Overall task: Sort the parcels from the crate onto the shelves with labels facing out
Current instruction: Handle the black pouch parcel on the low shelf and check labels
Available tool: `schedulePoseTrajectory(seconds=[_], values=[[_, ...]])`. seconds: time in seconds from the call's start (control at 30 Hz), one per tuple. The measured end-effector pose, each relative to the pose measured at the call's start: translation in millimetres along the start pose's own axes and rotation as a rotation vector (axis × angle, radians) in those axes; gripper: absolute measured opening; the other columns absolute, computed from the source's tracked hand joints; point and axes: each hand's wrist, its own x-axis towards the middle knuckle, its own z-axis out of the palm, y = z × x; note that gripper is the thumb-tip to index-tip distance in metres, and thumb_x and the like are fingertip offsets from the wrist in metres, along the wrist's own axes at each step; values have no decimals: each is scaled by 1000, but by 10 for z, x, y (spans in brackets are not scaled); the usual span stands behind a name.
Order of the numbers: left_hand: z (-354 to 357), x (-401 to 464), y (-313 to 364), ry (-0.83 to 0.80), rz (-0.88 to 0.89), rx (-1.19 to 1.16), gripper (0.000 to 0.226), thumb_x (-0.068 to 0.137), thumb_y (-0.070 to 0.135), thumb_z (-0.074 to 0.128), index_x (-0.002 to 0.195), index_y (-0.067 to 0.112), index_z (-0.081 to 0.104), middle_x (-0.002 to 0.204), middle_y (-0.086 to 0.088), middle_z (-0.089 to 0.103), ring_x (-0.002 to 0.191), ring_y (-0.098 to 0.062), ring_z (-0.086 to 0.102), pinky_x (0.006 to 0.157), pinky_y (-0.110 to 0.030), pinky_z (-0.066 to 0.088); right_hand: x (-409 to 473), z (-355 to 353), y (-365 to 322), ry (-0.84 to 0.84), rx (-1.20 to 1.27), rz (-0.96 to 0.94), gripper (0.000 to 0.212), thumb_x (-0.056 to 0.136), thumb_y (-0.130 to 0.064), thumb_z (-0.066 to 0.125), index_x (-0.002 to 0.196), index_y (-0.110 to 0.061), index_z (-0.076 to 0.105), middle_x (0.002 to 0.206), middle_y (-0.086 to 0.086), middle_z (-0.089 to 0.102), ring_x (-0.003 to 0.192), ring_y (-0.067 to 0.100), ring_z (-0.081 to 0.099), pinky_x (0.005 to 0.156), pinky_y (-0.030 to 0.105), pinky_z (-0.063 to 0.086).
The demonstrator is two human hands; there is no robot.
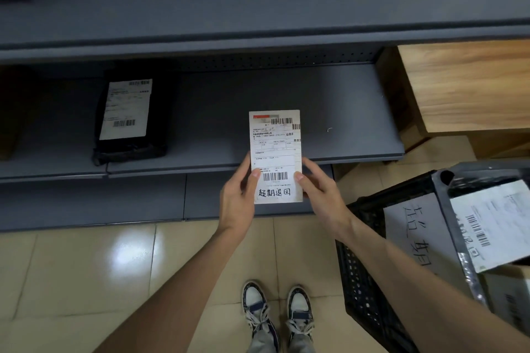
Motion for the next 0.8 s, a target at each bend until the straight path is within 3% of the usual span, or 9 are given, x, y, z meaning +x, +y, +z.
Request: schedulePoseTrajectory(seconds=[0.17,0.47,0.7,0.8], values=[[-86,-473,574,1,28,-43,45,106,18,49,150,26,46,132,13,66,120,-2,62,93,-16,52,-469,-22,-400,15,27,-34,36,101,-7,50,136,-16,51,117,4,70,104,14,68,85,21,54],[15,-1538,1452,-16,32,-105,46,104,17,52,149,24,47,129,10,68,114,-9,67,84,-18,55,-1620,-338,-1022,6,-43,-83,38,100,-15,53,138,-22,50,118,-5,71,111,14,66,89,31,55],[23,-1833,2213,-56,142,-108,50,103,18,54,150,32,43,130,8,67,118,-14,65,86,-20,54,-2106,-544,-1775,6,-65,-236,37,100,-12,52,136,-22,52,114,-9,72,109,8,66,91,22,52],[10,-1807,2508,-56,213,-71,50,103,25,55,149,42,42,135,6,62,122,-14,61,95,-24,51,-2158,-648,-2152,-13,-76,-311,36,100,-9,51,134,-20,53,113,-6,73,108,10,67,88,20,52]])
